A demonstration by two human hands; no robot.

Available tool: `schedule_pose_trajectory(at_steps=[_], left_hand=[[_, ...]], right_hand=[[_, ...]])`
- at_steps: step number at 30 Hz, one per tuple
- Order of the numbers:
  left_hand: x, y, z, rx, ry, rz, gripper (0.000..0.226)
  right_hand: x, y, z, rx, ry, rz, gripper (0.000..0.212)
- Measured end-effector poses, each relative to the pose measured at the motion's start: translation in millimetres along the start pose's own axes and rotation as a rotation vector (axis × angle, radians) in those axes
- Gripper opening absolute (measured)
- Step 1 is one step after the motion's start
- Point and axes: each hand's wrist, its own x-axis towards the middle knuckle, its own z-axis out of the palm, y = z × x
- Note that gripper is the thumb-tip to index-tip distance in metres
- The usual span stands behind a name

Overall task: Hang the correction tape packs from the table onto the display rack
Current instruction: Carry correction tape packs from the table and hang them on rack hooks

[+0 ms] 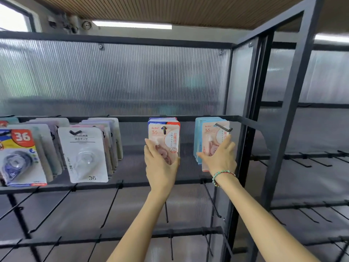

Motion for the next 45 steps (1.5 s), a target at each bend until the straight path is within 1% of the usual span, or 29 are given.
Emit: schedule_pose_trajectory(at_steps=[6,11,15,17,19,23,25,28,30,34,38,45], left_hand=[[-1,-2,-2,0.018,-0.033,-0.010,0.115],[-3,0,-12,0.057,-0.058,0.003,0.124],[-15,-3,-29,0.088,-0.076,0.041,0.126],[-25,-5,-40,0.091,-0.089,0.061,0.120],[-39,-7,-54,0.088,-0.094,0.078,0.109],[-69,-13,-91,0.163,-0.094,0.125,0.086],[-86,-23,-116,0.217,-0.103,0.118,0.078],[-112,-51,-165,0.279,-0.093,0.027,0.070],[-130,-74,-204,0.320,-0.059,-0.053,0.068],[-169,-108,-294,0.397,0.056,-0.195,0.064],[-205,-138,-401,0.504,0.194,-0.306,0.063],[-267,-182,-597,0.699,0.371,-0.441,0.061]], right_hand=[[0,2,5,0.015,0.007,0.000,0.118],[-10,9,-5,0.044,-0.046,-0.021,0.125],[-27,22,-16,0.069,-0.088,-0.041,0.126],[-38,27,-22,0.089,-0.101,-0.099,0.120],[-52,26,-27,0.152,-0.138,-0.201,0.107],[-93,9,-30,0.243,-0.292,-0.408,0.084],[-119,-5,-28,0.285,-0.371,-0.481,0.074],[-164,-40,-19,0.374,-0.488,-0.586,0.064],[-200,-67,-8,0.392,-0.568,-0.654,0.062],[-275,-121,16,0.427,-0.713,-0.768,0.062],[-362,-180,31,0.425,-0.841,-0.924,0.064],[-514,-291,42,0.373,-0.900,-1.203,0.066]])
